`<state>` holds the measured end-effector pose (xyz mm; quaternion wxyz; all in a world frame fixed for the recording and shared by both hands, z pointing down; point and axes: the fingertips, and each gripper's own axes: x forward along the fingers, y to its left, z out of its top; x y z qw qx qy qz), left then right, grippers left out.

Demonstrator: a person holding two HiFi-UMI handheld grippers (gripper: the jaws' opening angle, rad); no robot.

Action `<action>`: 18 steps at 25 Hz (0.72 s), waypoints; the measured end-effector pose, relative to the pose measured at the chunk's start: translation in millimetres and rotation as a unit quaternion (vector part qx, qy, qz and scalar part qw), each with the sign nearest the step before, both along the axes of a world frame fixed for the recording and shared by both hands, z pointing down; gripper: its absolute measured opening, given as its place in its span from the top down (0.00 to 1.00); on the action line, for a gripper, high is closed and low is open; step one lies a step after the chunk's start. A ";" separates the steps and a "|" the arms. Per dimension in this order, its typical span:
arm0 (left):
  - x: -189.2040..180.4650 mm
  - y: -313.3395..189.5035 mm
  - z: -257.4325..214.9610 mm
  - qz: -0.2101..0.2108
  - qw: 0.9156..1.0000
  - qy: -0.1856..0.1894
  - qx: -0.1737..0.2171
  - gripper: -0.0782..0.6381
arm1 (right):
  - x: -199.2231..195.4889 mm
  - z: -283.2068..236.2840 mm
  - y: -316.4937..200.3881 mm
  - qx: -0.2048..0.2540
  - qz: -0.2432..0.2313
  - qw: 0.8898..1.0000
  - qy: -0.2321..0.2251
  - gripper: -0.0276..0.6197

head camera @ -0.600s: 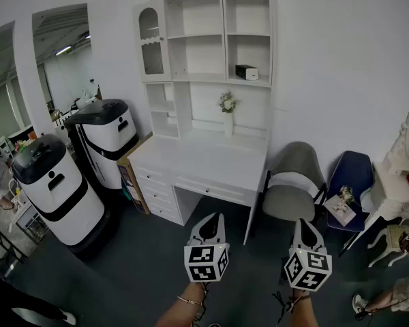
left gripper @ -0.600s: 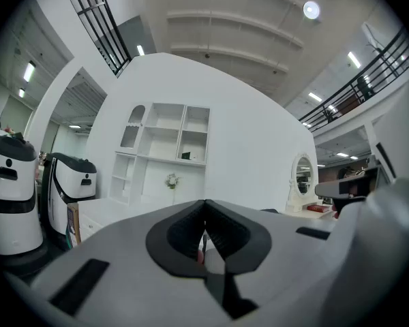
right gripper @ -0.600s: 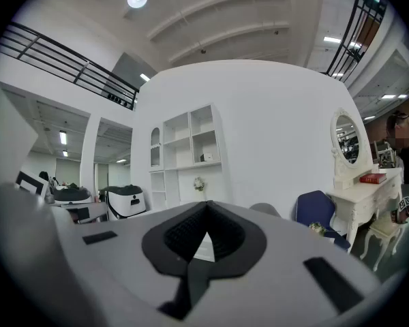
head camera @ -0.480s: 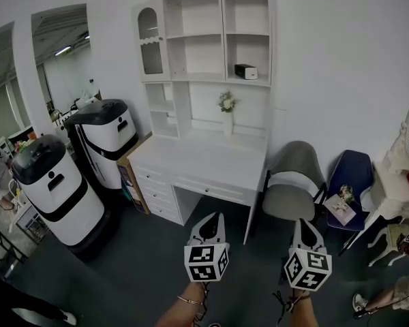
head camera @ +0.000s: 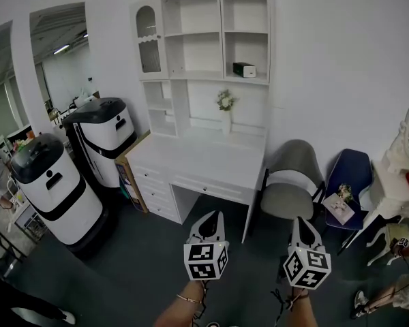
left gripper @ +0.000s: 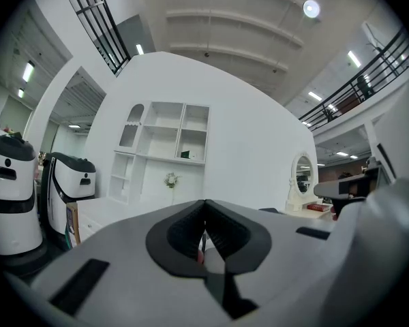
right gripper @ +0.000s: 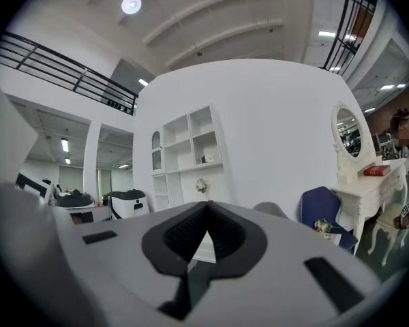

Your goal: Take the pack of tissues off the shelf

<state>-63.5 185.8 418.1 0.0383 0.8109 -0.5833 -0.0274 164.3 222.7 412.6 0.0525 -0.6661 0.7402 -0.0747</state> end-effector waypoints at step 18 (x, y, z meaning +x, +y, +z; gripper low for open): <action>-9.5 3.2 -0.2 -0.004 1.000 -0.005 0.000 0.87 | -7.1 -4.2 3.8 0.015 0.002 1.000 0.013 0.53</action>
